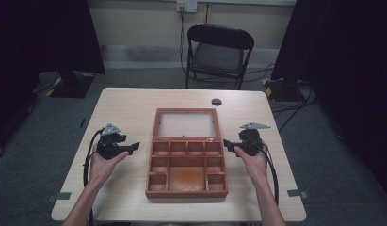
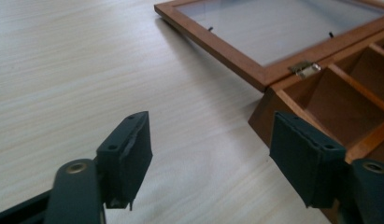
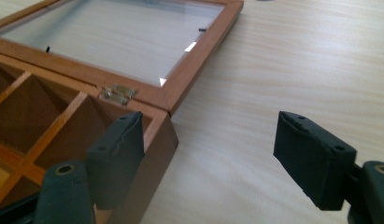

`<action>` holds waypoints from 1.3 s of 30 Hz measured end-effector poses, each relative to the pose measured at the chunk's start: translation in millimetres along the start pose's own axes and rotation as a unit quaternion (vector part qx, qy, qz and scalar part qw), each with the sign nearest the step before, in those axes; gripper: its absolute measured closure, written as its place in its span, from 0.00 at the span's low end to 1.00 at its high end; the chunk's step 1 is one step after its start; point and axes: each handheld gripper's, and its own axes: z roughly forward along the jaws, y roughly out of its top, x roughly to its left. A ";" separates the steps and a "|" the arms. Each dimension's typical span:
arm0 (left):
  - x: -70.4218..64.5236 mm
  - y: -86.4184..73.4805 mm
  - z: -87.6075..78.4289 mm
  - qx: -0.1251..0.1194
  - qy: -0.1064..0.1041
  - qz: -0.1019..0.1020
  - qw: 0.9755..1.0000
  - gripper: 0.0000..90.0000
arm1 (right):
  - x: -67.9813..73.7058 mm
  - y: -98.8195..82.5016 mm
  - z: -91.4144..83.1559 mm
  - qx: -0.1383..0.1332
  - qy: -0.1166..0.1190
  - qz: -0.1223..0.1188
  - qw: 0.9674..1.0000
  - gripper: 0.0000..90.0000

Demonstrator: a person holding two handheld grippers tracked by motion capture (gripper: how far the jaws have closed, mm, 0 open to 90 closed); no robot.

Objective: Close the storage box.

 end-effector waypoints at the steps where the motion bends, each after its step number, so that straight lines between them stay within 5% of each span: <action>1: 1.7 2.3 2.5 0.012 0.001 0.002 1.000 0.34 | 0.0 0.0 0.0 0.000 0.000 0.000 1.000 0.27; 9: 8.4 25.5 9.7 0.006 -0.010 0.002 1.000 0.34 | -3.1 28.1 13.4 0.003 0.012 0.003 1.000 0.25; 12: 8.1 40.0 12.0 -0.004 -0.035 -0.010 0.999 0.34 | -3.2 36.2 14.9 0.000 0.014 0.000 1.000 0.24; 15: 5.0 53.1 15.5 -0.003 -0.017 0.006 1.000 0.33 | -2.1 50.2 17.1 -0.004 0.016 -0.012 1.000 0.23; 19: 7.0 64.3 29.8 0.000 -0.032 -0.015 0.999 0.35 | -0.4 61.8 24.0 -0.012 0.017 -0.023 1.000 0.22; 29: 1.9 59.5 73.5 0.027 -0.061 -0.056 0.996 0.26 | 1.1 54.4 60.3 0.029 0.033 -0.029 0.999 0.21; 39: -6.8 52.7 98.1 0.058 -0.072 -0.060 0.994 0.28 | -2.5 42.6 86.6 0.062 0.046 -0.012 0.997 0.16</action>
